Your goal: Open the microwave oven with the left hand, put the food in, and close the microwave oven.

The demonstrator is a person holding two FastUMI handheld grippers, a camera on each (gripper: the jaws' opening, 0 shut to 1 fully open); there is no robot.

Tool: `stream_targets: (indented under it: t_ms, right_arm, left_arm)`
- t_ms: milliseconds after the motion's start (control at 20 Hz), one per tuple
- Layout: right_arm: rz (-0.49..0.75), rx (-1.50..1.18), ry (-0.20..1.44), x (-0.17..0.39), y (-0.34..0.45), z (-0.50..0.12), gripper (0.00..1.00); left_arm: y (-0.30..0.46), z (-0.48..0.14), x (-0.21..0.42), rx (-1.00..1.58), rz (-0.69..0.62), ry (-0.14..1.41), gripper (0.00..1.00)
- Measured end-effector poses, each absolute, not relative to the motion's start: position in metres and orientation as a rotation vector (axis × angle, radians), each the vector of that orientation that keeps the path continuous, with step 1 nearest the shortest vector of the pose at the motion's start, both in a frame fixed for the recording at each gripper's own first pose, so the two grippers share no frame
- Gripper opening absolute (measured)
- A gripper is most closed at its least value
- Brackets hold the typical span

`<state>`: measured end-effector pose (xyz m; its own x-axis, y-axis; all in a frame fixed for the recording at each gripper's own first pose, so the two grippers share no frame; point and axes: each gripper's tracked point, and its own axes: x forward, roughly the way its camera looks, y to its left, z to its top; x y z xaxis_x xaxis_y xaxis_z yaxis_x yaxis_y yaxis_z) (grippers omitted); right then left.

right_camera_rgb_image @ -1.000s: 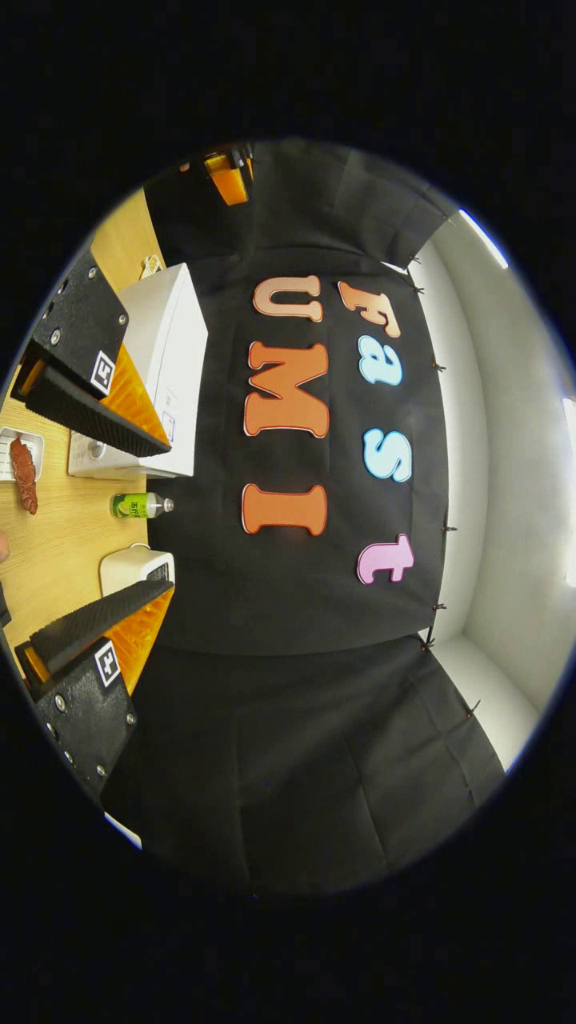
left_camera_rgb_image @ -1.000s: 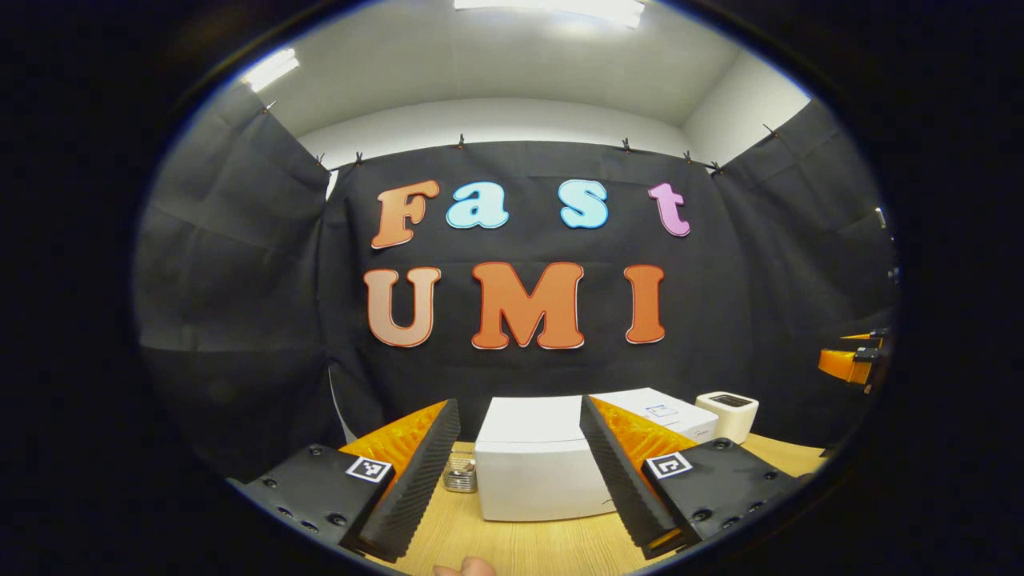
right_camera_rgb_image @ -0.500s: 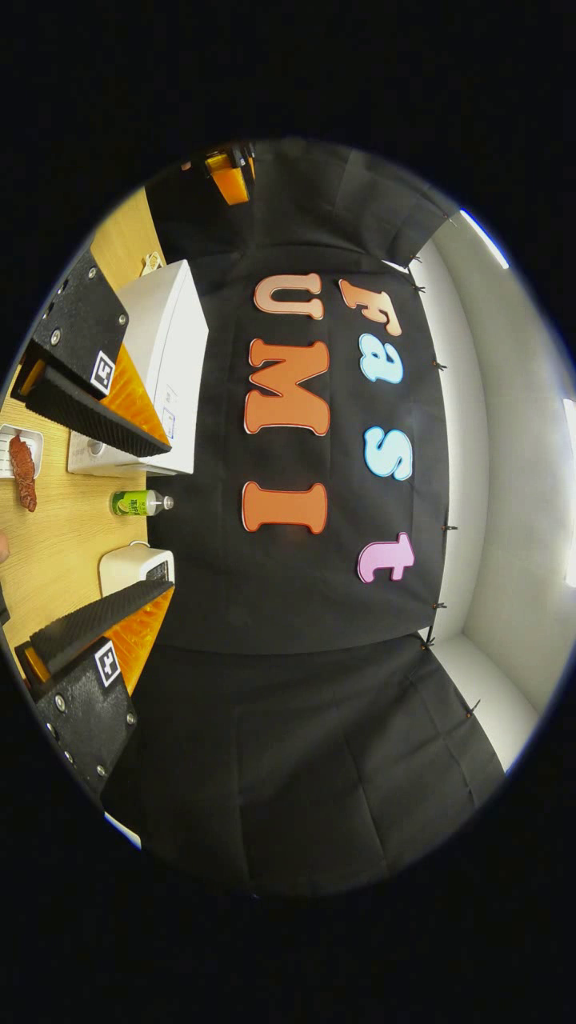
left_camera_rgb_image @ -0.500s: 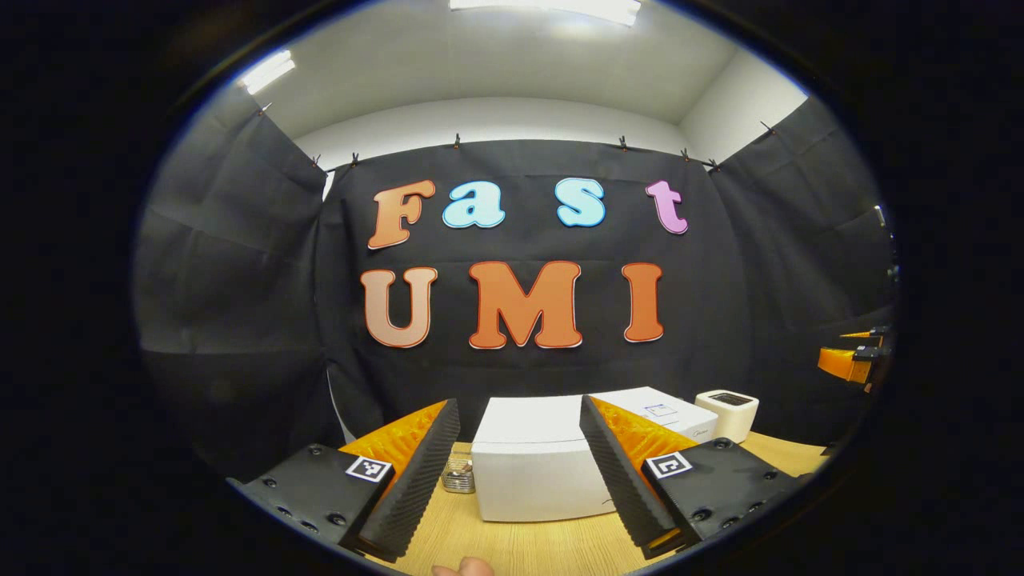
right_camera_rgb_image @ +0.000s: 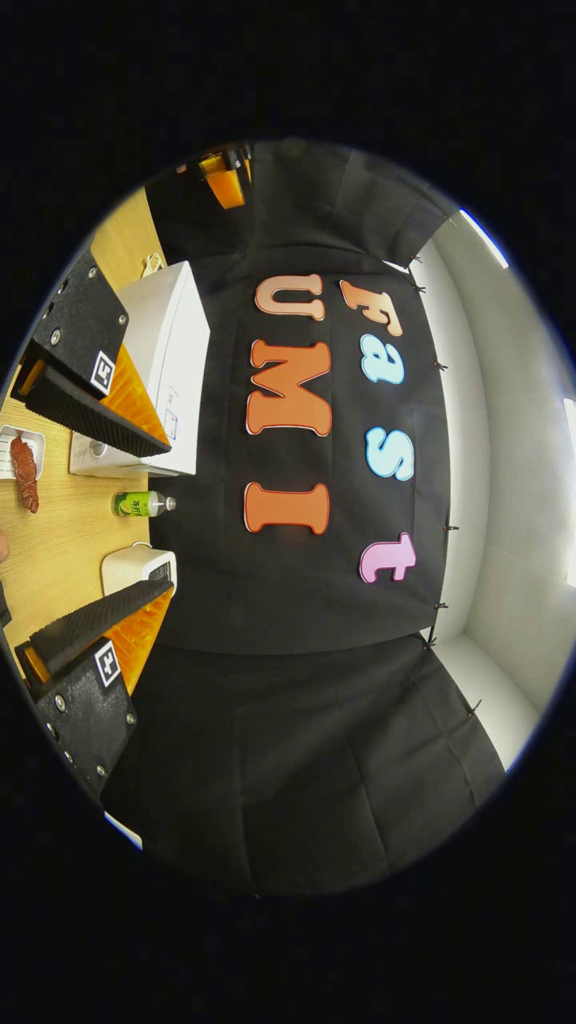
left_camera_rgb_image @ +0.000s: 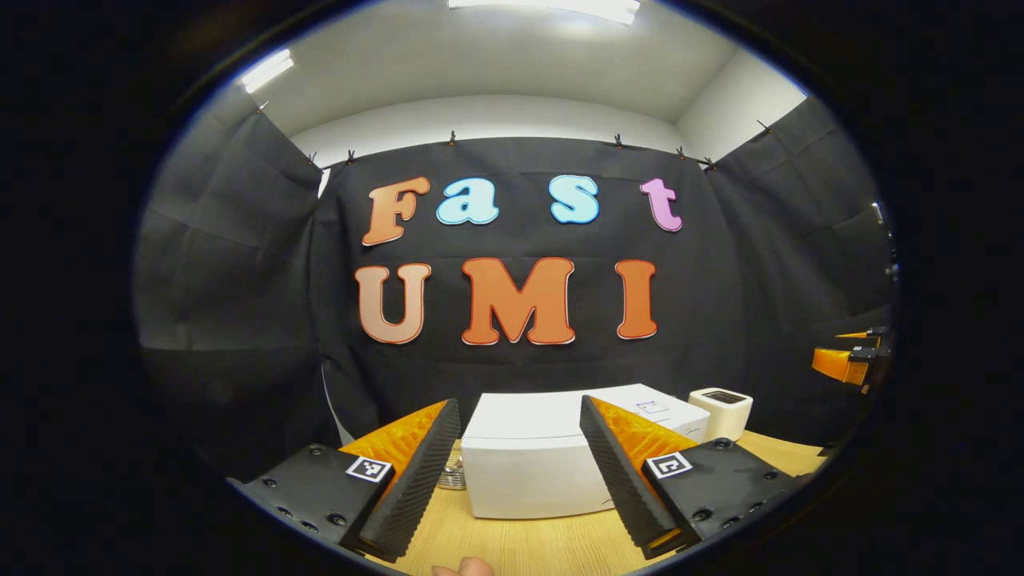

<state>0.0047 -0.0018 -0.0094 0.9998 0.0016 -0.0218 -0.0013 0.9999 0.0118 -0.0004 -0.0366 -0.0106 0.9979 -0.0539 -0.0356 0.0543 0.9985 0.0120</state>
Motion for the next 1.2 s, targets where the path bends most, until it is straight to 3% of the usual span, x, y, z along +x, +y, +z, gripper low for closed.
stream_targets:
  t_ms: [350,450,500,600,700,750,1000,1050,1100,1200]
  right_arm:
    - [0.011,0.033,0.023,0.003,-0.004,-0.01,0.95]
    - [0.018,0.037,0.031,0.002,-0.004,-0.014,0.95]
    - [0.016,0.032,0.031,0.002,-0.006,-0.014,0.96]
    - [0.01,0.011,0.024,0.004,-0.01,-0.015,0.96]
    - [-0.002,-0.004,0.029,0.006,-0.015,-0.019,0.95]
    - [-0.006,-0.003,0.036,0.007,-0.018,-0.022,0.96]
    - [-0.014,0.03,0.064,0.011,-0.031,-0.035,0.95]
    - [-0.02,0.032,0.067,0.012,-0.034,-0.037,1.0]
    - [-0.028,0.033,0.068,0.013,-0.039,-0.038,0.95]
    - [-0.042,0.028,0.068,0.015,-0.047,-0.041,0.95]
  left_arm:
    - [-0.099,-0.048,0.007,-0.03,-0.146,0.065,0.99]
    - [-0.129,-0.062,0.012,-0.05,-0.185,0.067,0.94]
    - [-0.142,-0.069,0.015,-0.053,-0.201,0.065,0.99]
    - [-0.167,-0.09,0.02,-0.049,-0.227,0.084,0.99]
    - [-0.192,-0.11,0.026,-0.035,-0.249,0.106,0.94]
    - [-0.203,-0.119,0.029,-0.029,-0.26,0.115,0.99]
    - [-0.246,-0.173,0.052,0.005,-0.28,0.143,0.99]
    - [-0.252,-0.187,0.058,-0.004,-0.282,0.17,0.99]
    - [-0.257,-0.202,0.063,-0.011,-0.282,0.195,0.99]
    - [-0.265,-0.22,0.075,-0.035,-0.274,0.211,0.99]
